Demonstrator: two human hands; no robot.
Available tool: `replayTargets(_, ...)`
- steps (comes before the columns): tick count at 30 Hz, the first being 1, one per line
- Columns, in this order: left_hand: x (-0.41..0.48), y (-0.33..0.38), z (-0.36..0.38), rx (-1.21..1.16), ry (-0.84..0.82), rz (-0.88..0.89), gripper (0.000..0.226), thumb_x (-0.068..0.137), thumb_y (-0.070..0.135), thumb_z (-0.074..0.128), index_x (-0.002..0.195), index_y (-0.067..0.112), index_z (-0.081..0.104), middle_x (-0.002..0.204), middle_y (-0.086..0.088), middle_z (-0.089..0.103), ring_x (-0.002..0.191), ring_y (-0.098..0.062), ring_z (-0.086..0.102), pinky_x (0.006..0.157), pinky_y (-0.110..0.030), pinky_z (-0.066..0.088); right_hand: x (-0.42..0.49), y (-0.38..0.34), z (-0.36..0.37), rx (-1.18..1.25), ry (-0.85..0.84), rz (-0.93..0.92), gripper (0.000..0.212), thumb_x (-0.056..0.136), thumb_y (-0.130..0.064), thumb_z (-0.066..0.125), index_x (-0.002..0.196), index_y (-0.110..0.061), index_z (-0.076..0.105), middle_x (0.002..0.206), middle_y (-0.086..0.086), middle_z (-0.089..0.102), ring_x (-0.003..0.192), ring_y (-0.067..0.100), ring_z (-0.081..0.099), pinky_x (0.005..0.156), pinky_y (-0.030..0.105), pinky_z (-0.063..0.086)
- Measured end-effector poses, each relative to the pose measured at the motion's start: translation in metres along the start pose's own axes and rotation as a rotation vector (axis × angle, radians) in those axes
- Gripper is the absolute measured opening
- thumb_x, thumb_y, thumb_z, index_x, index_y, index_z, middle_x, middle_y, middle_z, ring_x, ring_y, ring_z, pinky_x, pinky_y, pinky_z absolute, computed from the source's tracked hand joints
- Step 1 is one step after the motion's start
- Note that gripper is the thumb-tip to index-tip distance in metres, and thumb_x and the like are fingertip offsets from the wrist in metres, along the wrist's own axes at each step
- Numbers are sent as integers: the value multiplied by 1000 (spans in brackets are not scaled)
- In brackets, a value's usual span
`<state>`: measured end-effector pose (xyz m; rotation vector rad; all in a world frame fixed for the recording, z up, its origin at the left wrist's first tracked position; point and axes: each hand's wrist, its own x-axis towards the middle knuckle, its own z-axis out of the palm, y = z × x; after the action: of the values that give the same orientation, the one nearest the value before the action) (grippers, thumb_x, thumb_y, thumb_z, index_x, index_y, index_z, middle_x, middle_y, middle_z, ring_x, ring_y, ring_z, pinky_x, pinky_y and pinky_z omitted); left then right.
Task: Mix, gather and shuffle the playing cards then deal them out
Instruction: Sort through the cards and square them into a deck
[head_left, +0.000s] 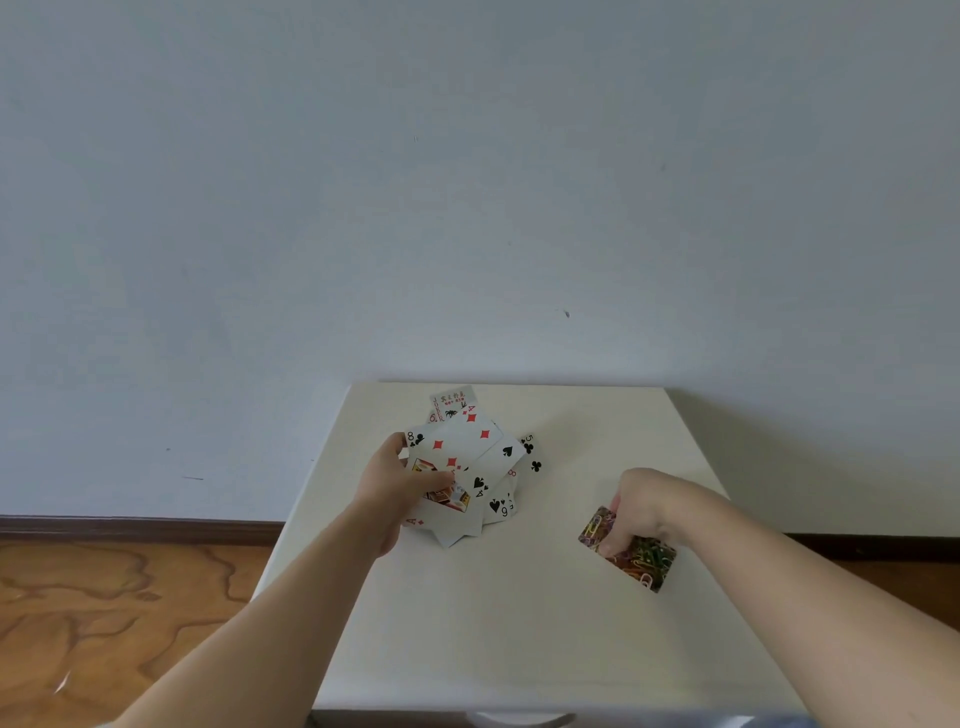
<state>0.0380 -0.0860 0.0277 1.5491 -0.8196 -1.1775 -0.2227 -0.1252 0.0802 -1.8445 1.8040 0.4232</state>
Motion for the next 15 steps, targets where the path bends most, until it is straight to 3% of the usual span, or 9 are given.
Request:
replayTargets(6,-4,-1,0,-22,26,13,53,71,-5,81,108,26,58,90,-5,79,74,-29,77,65,-42,61,-4,-3,8,38,79,-35,71,75,-26,85,132,-3,50,133,13,60,120,27,59,93,29,50)
replayTargets(8,-4,-1,0,-28,19,15,53,72,-5,81,109,25,58,91,-6,79,75,-29,77,68,-45,62,-2,0,12,180,118,-71,67,69,-17,88,126,-7,53,127,11,61,114,28,60,91,32,51)
replayTargets(10,-5,-2,-1,-34,0,20,53,71,-5,81,109,25,58,87,-4,80,75,-30,77,70,-47,62,1,1,14,419,180,-155,49,67,-8,86,109,-9,62,109,9,67,96,29,64,82,38,54)
replayTargets(12,-6,-4,0,-39,-22,19,53,71,-5,81,109,24,59,82,0,80,75,-29,77,67,-45,62,4,-3,11,559,344,-319,25,72,-13,84,84,-15,61,81,0,65,73,24,58,65,31,49)
replayTargets(13,-6,-5,1,-39,-30,17,53,71,-5,81,110,23,59,80,1,80,75,-29,77,66,-44,61,5,-9,10,561,461,-406,24,77,-16,80,76,-21,56,74,-4,61,68,19,53,60,28,43)
replayTargets(15,-7,-6,3,-47,-53,9,52,71,-5,81,111,20,58,81,0,80,76,-31,77,69,-47,62,5,-27,9,545,682,-563,23,87,-13,67,78,-26,51,80,-4,58,71,15,50,63,26,40)
